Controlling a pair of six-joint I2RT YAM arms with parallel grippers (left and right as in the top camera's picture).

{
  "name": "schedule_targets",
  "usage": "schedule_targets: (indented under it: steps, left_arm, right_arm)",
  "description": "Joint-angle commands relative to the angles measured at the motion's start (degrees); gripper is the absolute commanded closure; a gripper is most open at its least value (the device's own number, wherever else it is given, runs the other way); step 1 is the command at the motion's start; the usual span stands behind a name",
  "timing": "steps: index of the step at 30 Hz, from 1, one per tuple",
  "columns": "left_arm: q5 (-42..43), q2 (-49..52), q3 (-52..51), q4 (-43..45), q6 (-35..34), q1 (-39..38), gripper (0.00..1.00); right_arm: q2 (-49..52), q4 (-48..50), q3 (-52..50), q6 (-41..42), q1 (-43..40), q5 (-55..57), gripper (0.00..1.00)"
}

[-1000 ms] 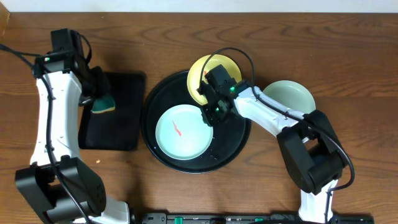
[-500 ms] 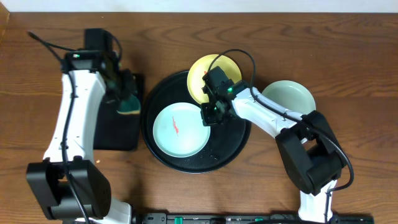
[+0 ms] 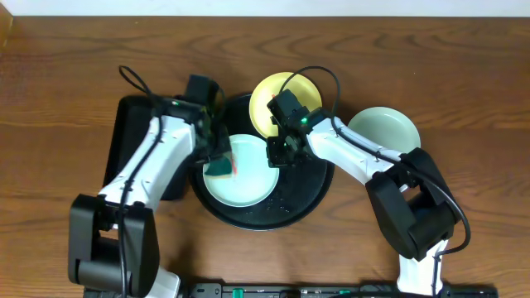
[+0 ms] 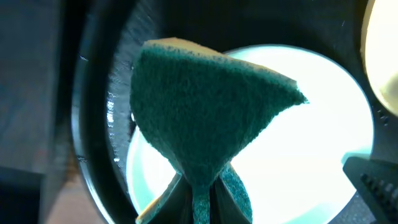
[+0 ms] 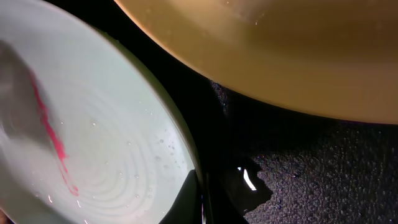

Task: Clean dirty plates on tray and stack at the side
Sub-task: 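Scrub the second mint plate with the sponge in the left gripper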

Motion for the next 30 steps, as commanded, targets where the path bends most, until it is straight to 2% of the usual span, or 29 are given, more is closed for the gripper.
schedule_targets:
  steps: [1,5,10,22,30]
  left_arm:
    - [-0.5,-0.3,-3.0,2.7,-3.3,-1.2,0.93]
    - [-0.5,-0.3,-7.3,7.1,-3.3,-2.1,0.93]
    - [-0.3,-0.2,-9.4,7.7,-3.3,-2.8,0.93]
    - [-0.3,2.7,-10.8,14.4,-1.3,-10.4,0.93]
    - [-1.2,2.7,-10.8,16.7,-1.2,-8.4,0.93]
  right_arm:
    - [1.2,-0.3,0.2,1.2,0.3,2.6,0.99]
    - [1.2,-0.3,0.2,1.2,0.4,3.0,0.99]
    - [1.2,-0.3,0.2,1.2,0.5,3.0,0.99]
    - [1.2,-0.2,0.2,1.2,0.5,3.0,0.99]
    - [1.2,-0.1,0.2,1.2,0.5,3.0,0.99]
